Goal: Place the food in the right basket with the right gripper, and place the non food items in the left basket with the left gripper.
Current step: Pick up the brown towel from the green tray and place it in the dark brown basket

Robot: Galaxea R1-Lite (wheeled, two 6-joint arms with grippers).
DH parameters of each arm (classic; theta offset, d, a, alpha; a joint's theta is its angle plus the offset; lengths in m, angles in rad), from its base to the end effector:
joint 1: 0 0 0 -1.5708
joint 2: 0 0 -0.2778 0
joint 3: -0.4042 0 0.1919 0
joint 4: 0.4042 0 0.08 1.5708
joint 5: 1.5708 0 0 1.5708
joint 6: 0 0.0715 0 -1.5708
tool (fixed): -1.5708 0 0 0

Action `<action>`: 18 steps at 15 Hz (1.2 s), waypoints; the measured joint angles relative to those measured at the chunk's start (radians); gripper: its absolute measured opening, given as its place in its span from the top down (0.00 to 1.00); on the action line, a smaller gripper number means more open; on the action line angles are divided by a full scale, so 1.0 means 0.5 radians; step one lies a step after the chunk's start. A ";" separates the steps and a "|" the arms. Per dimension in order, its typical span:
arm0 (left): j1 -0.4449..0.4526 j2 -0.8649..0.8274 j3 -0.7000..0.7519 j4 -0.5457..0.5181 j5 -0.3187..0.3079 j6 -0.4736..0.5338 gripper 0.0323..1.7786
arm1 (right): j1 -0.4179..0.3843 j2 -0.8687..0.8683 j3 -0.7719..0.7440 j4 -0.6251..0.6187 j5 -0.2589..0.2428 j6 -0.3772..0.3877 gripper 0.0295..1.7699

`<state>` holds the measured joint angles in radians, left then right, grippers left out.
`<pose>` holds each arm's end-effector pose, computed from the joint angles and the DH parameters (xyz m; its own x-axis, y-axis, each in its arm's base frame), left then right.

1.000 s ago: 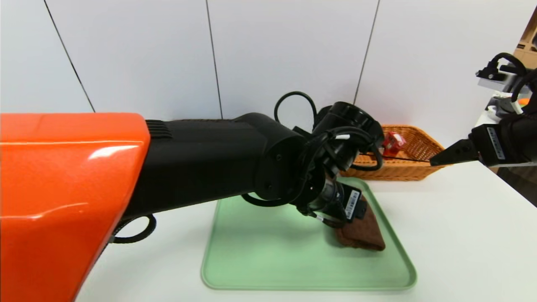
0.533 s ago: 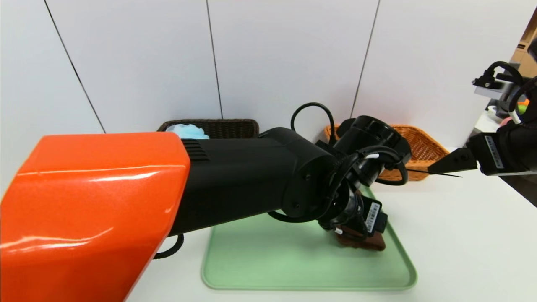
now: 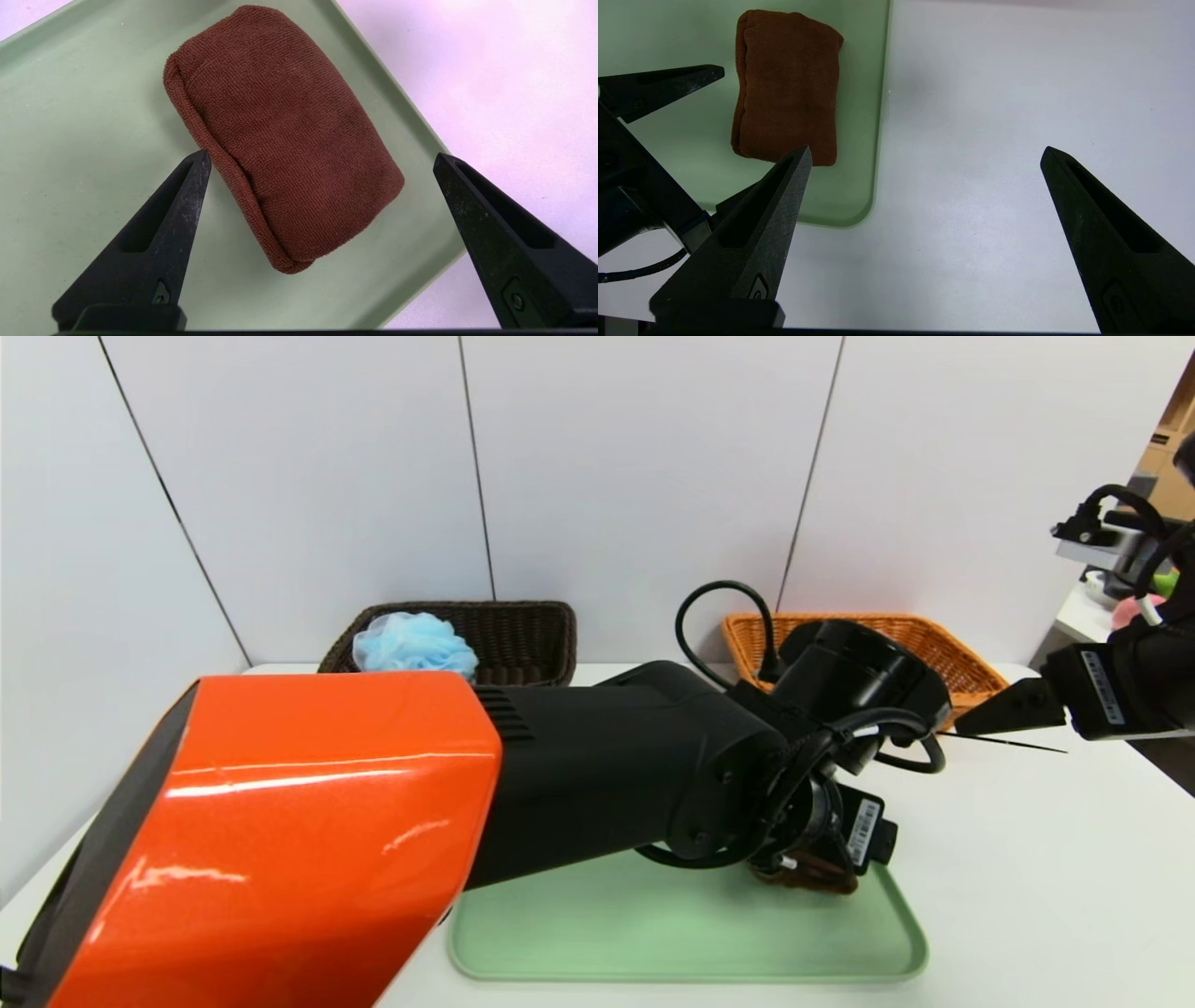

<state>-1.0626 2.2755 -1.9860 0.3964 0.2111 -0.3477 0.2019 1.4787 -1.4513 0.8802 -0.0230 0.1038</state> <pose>0.2499 -0.4178 0.1386 0.5513 -0.5591 -0.6193 0.6239 0.7690 -0.1389 0.2415 0.0478 0.2279 0.6076 0.1009 -0.7878 -0.1056 0.9934 0.0458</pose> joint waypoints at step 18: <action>-0.072 0.211 0.000 -0.228 0.397 -0.130 0.05 | 0.098 -0.066 0.080 0.000 -0.002 0.046 0.04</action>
<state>-1.0987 2.3809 -1.9857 0.2823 0.4098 -0.4126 0.2511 1.4460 -1.4111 0.8802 -0.0240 0.1268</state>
